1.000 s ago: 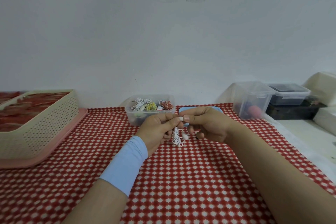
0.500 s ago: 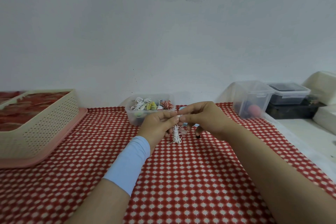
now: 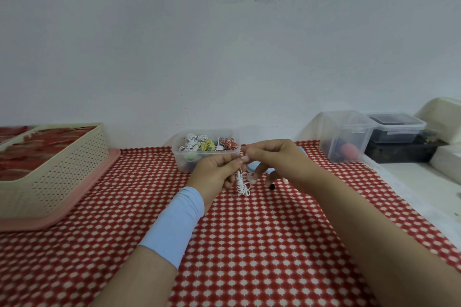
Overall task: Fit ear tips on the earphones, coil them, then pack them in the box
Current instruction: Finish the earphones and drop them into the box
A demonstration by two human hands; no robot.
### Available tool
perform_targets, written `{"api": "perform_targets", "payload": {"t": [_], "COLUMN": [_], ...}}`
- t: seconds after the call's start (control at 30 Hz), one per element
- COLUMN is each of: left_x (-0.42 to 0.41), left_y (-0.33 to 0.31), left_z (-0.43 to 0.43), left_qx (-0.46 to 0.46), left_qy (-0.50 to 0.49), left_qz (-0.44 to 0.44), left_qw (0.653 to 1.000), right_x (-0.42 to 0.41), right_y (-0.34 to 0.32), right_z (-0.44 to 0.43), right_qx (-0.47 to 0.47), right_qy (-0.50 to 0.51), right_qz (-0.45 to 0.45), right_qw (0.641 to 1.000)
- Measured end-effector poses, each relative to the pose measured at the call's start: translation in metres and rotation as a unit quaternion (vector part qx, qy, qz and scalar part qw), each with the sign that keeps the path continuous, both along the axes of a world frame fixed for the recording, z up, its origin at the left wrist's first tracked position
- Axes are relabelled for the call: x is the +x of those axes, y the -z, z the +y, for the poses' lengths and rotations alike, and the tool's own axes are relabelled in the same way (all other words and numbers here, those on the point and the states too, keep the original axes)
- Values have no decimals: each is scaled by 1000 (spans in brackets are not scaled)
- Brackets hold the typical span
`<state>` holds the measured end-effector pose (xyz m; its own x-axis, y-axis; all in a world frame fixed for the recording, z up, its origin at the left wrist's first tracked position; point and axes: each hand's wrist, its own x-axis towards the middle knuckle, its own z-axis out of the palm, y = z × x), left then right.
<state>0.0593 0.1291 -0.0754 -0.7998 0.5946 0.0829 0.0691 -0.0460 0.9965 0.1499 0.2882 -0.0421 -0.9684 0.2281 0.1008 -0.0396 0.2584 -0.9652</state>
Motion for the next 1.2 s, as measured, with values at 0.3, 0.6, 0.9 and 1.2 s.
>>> {"api": "perform_targets", "payload": {"t": [0.3,0.6,0.9,1.2], "left_x": [3,6,5,7], "left_y": [-4,-4,-5,-8], "left_z": [-2,-6,-8,-4], "left_qx": [16,5,11,29], "left_qy": [69,92,88,105], "left_qz": [-13,-16,-28,-48], "left_qw": [997,996,996,993], "right_x": [5,5,-1,1], "right_y": [-3,-1,3,0], "right_z": [7,8,7,10], "right_qx": [-124,-127,-82,-99], "right_qy": [-61,-101,-79,-82], "right_qz": [-88,-117,-82,-78], "right_qw": [986,980,990,989]}}
